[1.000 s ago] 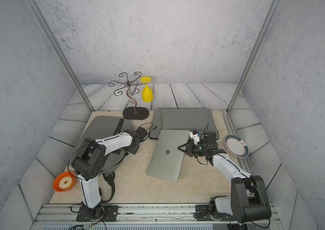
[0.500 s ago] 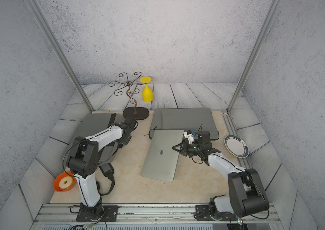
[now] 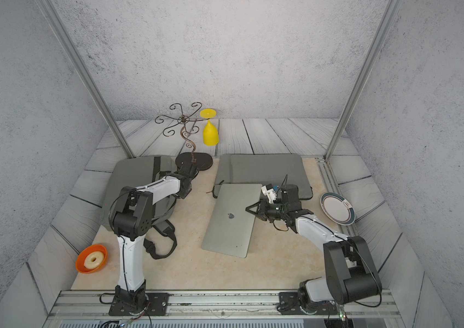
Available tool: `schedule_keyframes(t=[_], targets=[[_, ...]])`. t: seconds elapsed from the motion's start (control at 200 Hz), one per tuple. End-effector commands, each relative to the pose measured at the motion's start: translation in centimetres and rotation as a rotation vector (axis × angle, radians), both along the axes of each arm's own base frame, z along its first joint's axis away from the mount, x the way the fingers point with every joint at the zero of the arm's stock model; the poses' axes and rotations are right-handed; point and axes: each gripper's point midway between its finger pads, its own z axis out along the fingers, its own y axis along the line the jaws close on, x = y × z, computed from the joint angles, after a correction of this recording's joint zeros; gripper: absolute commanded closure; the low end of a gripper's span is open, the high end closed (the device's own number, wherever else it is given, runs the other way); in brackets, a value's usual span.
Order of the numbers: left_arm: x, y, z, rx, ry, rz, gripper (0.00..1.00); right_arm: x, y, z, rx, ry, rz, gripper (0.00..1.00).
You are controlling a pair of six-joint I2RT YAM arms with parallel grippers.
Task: Open the zippered laptop bag and take out the laptop
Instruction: Move the zippered laptop bag to the corner of the board.
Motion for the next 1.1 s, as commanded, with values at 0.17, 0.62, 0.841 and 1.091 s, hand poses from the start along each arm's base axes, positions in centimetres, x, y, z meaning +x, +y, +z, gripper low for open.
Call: schedule_keyframes(t=[0.17, 0.62, 0.841, 1.091], targets=[[2.7, -1.0, 0.5, -0.025, -0.027, -0.106, 1.0, 1.3, 1.3, 3.2, 0.064, -0.099, 0.078, 1.0], [-2.7, -0.7, 3.9, -0.13, 0.065, 0.022, 0.57, 1.5, 2.7, 2.6, 0.106, -0.091, 0.15, 1.0], [-7.6, -3.9, 4.4, -0.31, 0.167, 0.088, 0.47, 1.4, 2.9, 2.3, 0.112, -0.091, 0.174, 1.0], [-15.3, -8.6, 2.8, -0.631, 0.264, 0.238, 0.47, 0.9, 2.7, 2.2, 0.079, -0.107, 0.199, 1.0]])
